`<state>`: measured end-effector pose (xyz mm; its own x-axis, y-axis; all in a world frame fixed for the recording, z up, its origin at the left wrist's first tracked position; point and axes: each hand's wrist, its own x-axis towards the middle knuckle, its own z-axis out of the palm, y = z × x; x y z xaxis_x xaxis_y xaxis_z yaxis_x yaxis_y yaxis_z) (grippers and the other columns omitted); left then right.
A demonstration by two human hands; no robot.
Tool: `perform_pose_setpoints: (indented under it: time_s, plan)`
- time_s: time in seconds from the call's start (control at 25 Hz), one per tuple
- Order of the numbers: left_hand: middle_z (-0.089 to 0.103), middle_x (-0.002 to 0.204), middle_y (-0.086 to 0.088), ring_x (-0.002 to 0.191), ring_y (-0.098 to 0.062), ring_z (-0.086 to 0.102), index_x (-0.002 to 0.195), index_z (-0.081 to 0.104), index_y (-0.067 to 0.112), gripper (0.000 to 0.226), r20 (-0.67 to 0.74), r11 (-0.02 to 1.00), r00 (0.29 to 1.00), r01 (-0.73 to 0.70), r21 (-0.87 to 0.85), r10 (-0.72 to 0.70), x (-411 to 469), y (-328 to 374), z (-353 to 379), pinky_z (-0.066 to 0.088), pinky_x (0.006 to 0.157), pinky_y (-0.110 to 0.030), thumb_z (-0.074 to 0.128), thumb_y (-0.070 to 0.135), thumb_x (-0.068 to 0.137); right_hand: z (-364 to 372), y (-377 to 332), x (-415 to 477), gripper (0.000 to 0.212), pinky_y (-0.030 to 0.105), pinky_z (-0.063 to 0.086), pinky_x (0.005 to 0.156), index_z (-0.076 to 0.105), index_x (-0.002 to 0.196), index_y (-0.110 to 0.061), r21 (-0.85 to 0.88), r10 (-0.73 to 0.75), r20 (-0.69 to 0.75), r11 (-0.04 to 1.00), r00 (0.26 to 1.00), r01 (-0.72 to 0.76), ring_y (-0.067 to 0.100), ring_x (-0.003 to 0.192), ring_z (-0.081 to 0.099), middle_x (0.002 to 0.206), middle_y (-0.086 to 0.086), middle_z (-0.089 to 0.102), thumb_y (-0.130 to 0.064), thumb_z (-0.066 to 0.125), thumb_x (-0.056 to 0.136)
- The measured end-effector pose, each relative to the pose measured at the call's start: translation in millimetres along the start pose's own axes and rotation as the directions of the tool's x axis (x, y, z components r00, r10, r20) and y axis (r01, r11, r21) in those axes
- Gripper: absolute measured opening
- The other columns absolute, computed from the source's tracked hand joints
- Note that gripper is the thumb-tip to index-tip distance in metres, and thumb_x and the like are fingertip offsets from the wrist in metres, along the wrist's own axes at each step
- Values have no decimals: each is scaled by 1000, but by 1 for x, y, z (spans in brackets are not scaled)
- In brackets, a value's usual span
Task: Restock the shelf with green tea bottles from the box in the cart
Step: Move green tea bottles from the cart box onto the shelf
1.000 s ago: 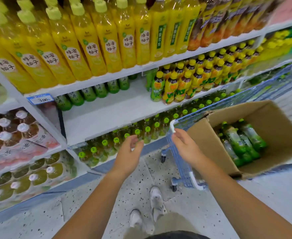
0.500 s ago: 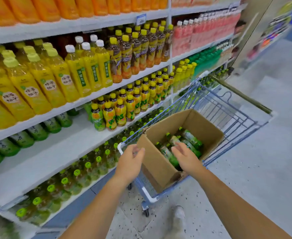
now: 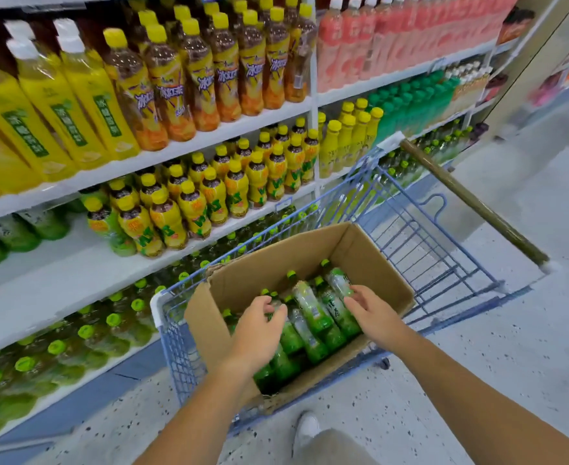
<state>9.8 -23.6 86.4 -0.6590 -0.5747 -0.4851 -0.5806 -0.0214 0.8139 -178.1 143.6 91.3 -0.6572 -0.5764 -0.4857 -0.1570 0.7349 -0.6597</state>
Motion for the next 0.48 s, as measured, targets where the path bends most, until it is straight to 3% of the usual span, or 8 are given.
perform_pose_setpoints:
  time_s: [0.24,0.36,0.48]
  plan:
    - [45,151,3,131,-17,49,155,31,24,68,60,993,994,85,81,-89,59,-12,54,43,104,-36,43,60,99,-34,42,67,63,31,37,104,33,153,-16,-118,78,30,990,997,-74,21,134,47,151,7,47,-47,50,100]
    - [42,154,3,133,-18,49,155,28,27,71,117,975,983,121,187,-144,101,-38,72,42,99,-31,44,64,96,-37,60,113,67,28,35,98,28,155,-13,-148,139,-43,979,989,-144,24,131,49,151,12,45,-46,50,100]
    - [39,157,2,121,-12,56,156,28,24,72,117,952,973,165,256,-200,146,-60,91,41,88,-26,44,63,96,-29,80,156,69,28,36,89,25,156,-12,-205,171,-33,963,985,-174,22,111,55,137,13,54,-47,48,101]
